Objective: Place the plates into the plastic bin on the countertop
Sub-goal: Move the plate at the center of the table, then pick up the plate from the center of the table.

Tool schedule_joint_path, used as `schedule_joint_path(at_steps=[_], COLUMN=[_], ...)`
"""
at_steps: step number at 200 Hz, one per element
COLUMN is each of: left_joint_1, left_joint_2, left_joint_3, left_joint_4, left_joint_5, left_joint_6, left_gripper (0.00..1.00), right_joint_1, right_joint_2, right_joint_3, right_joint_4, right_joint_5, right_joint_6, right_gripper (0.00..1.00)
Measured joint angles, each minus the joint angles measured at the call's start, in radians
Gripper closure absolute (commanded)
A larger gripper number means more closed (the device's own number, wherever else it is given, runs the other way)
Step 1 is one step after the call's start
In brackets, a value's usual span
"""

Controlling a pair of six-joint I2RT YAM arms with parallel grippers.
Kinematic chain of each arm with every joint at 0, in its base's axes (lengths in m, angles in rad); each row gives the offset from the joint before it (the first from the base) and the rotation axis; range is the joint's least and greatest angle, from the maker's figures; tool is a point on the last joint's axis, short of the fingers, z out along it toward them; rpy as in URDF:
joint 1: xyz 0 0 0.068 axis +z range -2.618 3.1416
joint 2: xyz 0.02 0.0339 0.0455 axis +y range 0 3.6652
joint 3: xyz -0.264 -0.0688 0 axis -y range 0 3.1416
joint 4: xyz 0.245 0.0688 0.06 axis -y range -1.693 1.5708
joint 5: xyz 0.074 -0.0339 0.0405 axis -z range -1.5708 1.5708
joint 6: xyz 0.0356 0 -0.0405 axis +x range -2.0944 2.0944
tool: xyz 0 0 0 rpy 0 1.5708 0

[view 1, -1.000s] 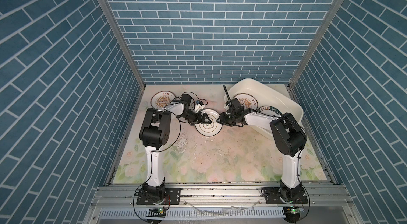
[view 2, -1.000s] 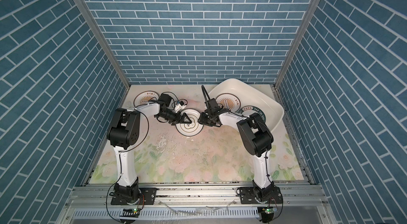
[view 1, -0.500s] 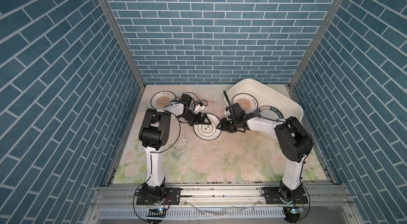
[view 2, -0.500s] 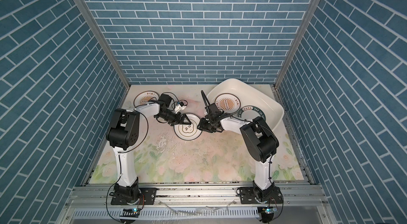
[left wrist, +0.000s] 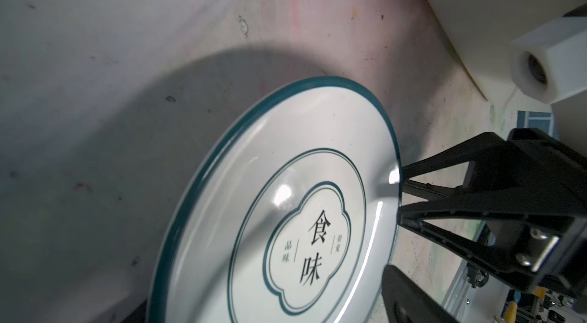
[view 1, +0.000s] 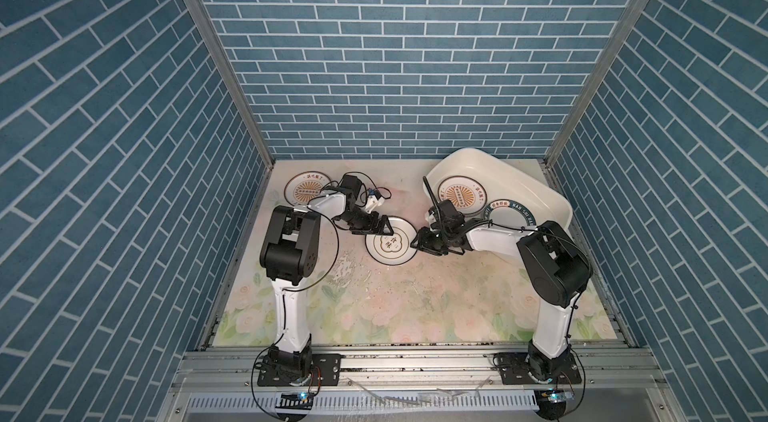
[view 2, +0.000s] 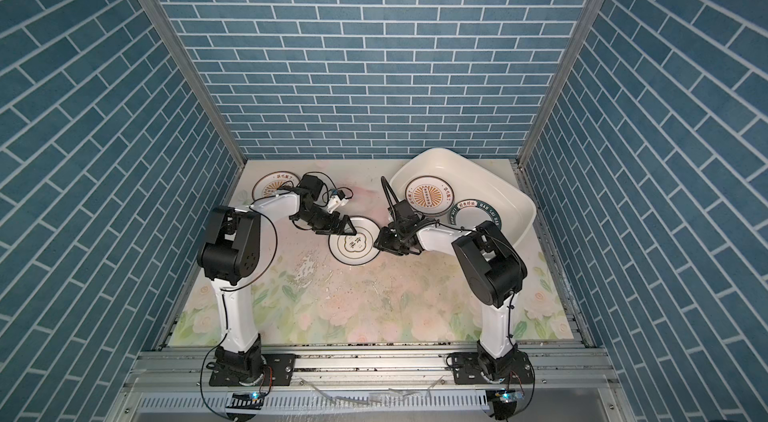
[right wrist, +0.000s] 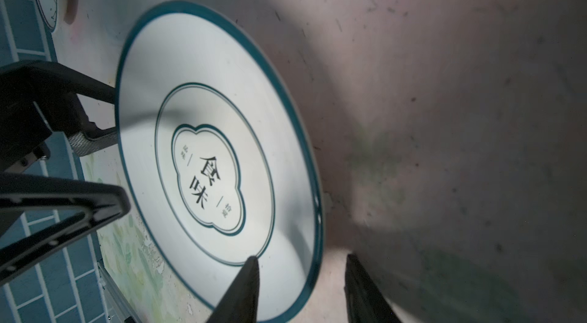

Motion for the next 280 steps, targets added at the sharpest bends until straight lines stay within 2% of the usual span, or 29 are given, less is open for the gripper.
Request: schedule_joint_path(at_steps=[56,94,153,280], left_joint_1=[0.008,0.032,0.04,0.045], left_joint_2=[-0.033,-0.085,-0.097,-0.082], left_joint_3=[-0.028,-0.103,-0.138,-0.141], left_joint_4=[0.0,0.02,0.062,0.087], left_joint_5=[-0.09,-0.112,-0.085,-0.002], left_joint_6=[-0.002,-0.014,-0.036,-0.053], left_gripper=[0.08,0.11,0.19,0.17], right_joint_1=[0.0,-0.001,-0.006,-0.011], right_joint_2=[0.002,0.021,0.035,0.077], right_joint_3=[0.006,0.006,-0.018,-0.065], right_joint_4=[0.018,0.063,0.165,0.365], right_joint_5=[-0.006,-0.027,-0.067,-0.133], right_joint_6=[0.005,0.034,0.091,0.211], right_gripper=[0.55,0.55,0.55,0.55])
